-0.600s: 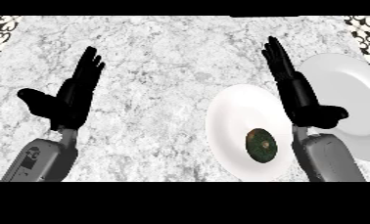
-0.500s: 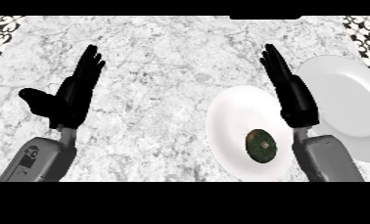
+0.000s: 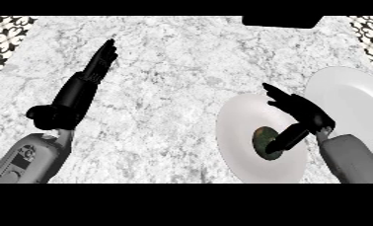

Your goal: Pick the squash from the plate and place it in the plate

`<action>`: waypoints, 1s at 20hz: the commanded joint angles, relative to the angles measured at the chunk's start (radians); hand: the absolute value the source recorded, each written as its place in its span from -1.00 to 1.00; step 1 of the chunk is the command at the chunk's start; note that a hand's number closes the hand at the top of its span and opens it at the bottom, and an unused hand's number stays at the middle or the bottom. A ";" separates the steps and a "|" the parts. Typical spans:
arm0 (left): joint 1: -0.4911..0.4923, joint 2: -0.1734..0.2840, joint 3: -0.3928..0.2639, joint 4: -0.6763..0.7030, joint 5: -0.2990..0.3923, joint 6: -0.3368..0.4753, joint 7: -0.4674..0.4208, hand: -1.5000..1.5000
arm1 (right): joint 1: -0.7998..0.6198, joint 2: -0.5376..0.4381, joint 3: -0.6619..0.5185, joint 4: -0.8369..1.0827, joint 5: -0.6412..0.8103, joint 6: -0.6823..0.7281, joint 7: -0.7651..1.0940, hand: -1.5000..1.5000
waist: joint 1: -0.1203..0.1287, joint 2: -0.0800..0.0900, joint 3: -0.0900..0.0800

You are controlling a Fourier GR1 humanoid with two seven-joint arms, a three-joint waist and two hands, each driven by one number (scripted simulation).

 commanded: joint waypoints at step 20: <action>0.123 0.047 0.051 -0.158 -0.047 -0.074 0.045 0.00 | -0.497 0.052 0.046 0.329 -0.179 0.518 0.800 -1.00 | -0.040 -0.010 0.006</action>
